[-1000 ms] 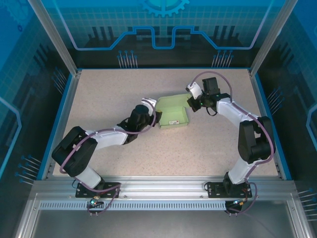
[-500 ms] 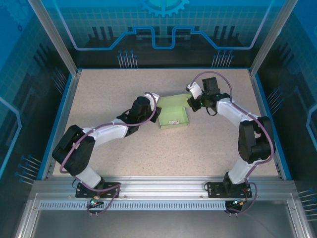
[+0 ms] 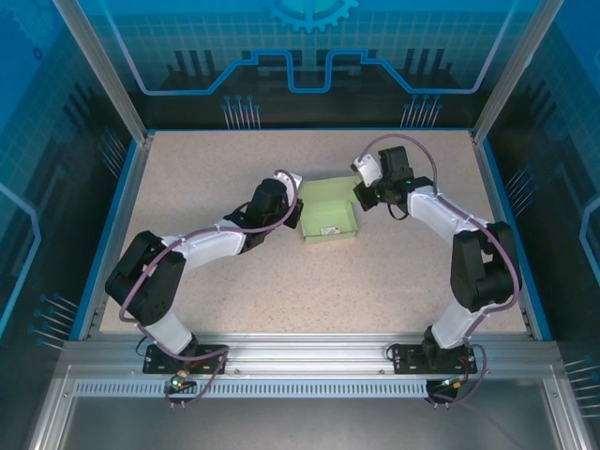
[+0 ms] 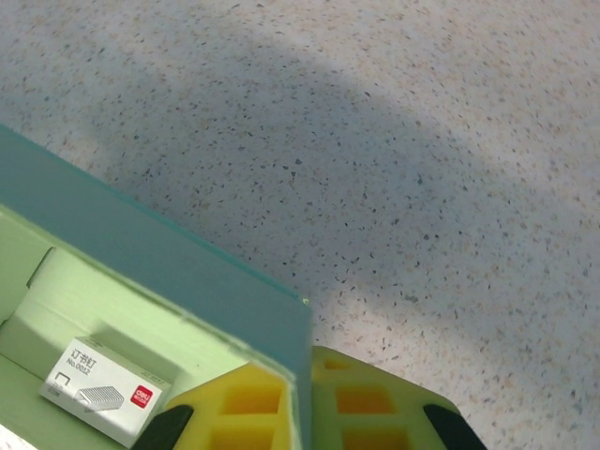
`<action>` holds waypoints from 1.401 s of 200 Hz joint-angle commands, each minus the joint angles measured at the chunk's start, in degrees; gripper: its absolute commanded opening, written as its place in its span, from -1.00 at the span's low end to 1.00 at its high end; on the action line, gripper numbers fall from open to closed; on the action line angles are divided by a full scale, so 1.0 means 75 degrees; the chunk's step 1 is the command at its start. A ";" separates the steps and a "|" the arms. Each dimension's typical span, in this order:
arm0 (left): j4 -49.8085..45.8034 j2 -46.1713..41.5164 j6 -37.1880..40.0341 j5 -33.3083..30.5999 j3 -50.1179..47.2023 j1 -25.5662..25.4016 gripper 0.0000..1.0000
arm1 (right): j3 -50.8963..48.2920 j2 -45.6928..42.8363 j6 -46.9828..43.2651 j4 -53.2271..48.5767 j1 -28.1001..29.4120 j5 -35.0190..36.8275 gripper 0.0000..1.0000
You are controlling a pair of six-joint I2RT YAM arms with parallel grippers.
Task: Fold the paper box
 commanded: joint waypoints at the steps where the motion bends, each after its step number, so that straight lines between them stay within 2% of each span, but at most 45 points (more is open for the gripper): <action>1: -0.0191 0.0090 -0.0684 -0.0710 0.0366 -0.0097 -1.00 | 0.0014 -0.0348 0.1137 -0.0338 0.0445 0.0818 -1.00; 50: -0.0388 0.0305 -0.1504 -0.2128 0.0757 -0.0572 -1.00 | 0.0377 -0.0094 0.3192 -0.0879 0.1473 0.2953 -1.00; 73: -0.0215 0.0395 -0.1730 -0.2673 0.0785 -0.0722 -1.00 | 0.0491 0.0022 0.3849 -0.0775 0.1711 0.3446 -1.00; 137: 0.0499 0.0470 -0.1902 -0.3127 0.0530 -0.0866 -1.00 | 0.0870 0.0293 0.4871 -0.0363 0.1953 0.3858 -1.00; 196: 0.1398 0.0537 -0.1890 -0.3459 -0.0095 -0.1149 -1.00 | 0.0491 0.0299 0.5665 0.0474 0.2036 0.3880 -1.00; 225: 0.1809 0.0484 -0.1855 -0.3499 -0.0518 -0.1215 -1.00 | 0.0240 0.0266 0.5798 0.0899 0.2158 0.3983 -1.00; 280: 0.2780 0.0546 -0.1645 -0.3748 -0.1149 -0.1467 -1.00 | -0.0934 -0.0117 0.5571 0.2514 0.2412 0.4081 -1.00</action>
